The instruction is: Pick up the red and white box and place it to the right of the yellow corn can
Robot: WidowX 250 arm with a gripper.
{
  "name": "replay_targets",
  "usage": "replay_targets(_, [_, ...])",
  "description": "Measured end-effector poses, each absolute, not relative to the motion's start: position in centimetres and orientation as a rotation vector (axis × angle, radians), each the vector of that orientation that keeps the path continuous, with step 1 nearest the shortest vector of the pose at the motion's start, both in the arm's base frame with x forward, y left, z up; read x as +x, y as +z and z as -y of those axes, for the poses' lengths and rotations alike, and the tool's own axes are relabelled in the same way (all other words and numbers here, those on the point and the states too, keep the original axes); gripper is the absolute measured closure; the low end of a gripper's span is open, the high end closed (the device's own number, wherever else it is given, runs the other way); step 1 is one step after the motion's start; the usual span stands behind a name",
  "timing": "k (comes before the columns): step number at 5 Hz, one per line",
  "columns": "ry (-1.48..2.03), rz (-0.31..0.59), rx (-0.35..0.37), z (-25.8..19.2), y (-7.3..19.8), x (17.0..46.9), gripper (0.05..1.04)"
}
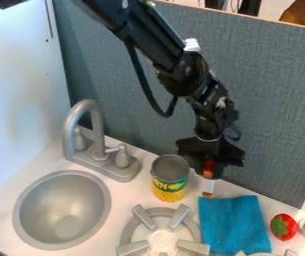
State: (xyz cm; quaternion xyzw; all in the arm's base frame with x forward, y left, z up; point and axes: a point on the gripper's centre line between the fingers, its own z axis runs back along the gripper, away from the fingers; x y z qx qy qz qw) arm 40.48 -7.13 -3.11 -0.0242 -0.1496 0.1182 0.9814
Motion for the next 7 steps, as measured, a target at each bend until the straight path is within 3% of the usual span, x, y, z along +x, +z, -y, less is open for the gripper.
replay_targets(6, [0.235,0.254,-0.031,5.6,-4.8,40.3,0.71])
replay_targets(7, [0.22,0.239,-0.037,4.7,-4.9,40.2,0.664])
